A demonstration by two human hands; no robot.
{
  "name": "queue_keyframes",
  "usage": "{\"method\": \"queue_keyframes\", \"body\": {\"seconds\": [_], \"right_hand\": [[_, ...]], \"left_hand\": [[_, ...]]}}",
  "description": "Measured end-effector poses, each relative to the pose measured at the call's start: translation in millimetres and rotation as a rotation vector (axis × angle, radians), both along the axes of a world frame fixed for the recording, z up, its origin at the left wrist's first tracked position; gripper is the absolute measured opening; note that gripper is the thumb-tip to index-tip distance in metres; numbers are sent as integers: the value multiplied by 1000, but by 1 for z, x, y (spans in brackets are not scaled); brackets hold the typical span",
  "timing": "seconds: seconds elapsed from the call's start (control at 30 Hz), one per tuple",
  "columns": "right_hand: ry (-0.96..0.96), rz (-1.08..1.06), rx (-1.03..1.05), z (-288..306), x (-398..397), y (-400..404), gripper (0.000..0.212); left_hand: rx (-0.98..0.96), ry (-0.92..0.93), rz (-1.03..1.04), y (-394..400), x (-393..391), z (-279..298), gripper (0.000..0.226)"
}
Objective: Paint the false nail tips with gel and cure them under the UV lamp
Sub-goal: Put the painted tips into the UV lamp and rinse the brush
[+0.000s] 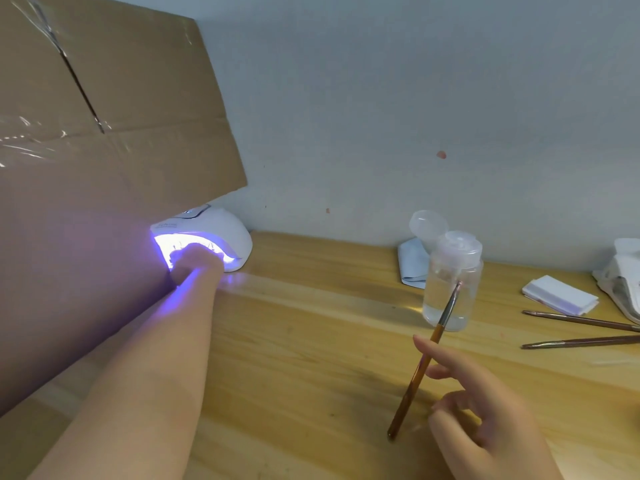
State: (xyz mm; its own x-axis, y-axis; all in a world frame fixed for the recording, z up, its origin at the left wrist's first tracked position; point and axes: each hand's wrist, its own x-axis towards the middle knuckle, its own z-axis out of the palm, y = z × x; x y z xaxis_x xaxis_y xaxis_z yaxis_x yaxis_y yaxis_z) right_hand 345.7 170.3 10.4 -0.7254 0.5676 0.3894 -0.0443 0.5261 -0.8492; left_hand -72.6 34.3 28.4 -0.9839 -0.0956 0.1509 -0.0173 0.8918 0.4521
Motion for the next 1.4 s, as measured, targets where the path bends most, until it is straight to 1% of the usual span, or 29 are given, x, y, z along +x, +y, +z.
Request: {"method": "queue_keyframes", "body": {"seconds": [0.07, 0.1, 0.17, 0.23, 0.33, 0.4, 0.43, 0.53, 0.67, 0.73, 0.8, 0.9, 0.97, 1.03, 1.13, 1.23, 1.3, 1.37, 1.4], "right_hand": [[26, 13, 19, -3, 0, 1, 81], [17, -3, 13, -4, -1, 2, 78], [8, -4, 35, -4, -1, 3, 76], [-1, 13, 15, -2, -1, 3, 75], [-18, 27, 16, 2, 1, 3, 74], [-18, 33, 12, 3, 1, 2, 73], [-12, 41, 16, 3, 2, 2, 73], [-21, 70, 12, 5, 3, 1, 72], [-27, 74, 29, 5, 3, 0, 71], [-24, 68, 39, 4, 3, 1, 70], [-27, 64, 36, 4, 2, 3, 68], [-37, 63, 45, 1, 2, 5, 67], [-29, 62, 44, 0, 2, 5, 66], [-7, 40, 68, -1, 0, 5, 65], [21, -35, 136, 0, -3, 3, 66], [16, -59, 156, -1, 1, 2, 67], [-7, -70, 146, 1, 2, 4, 62], [-13, -95, 80, 11, 1, 9, 57], [-2, -105, 33, 18, 0, 12, 56]], "left_hand": [[100, 30, -18, -3, 3, -3, 23], [137, 57, -7, -4, 4, -7, 23], [201, 81, 18, -9, 7, -10, 35], [220, 81, -32, -13, 15, -7, 36], [123, 16, -91, -20, 28, -1, 32], [94, -18, -108, -26, 37, 1, 29], [87, -45, -111, -28, 41, 1, 30], [55, -107, -111, -33, 47, 3, 45], [38, -78, -78, -32, 53, -2, 49], [75, -42, -33, -31, 55, -4, 51], [157, -2, 4, -34, 58, -4, 48], [323, -25, 7, -43, 63, -5, 50], [371, -45, -1, -51, 70, -5, 54], [397, -31, 2, -63, 78, -6, 50], [430, -6, -7, -82, 90, -8, 38], [478, -23, -33, -100, 108, -9, 34], [484, -8, -66, -107, 122, -8, 33], [511, -4, -132, -107, 140, -7, 19], [537, -4, -171, -105, 151, -6, 19]]}}
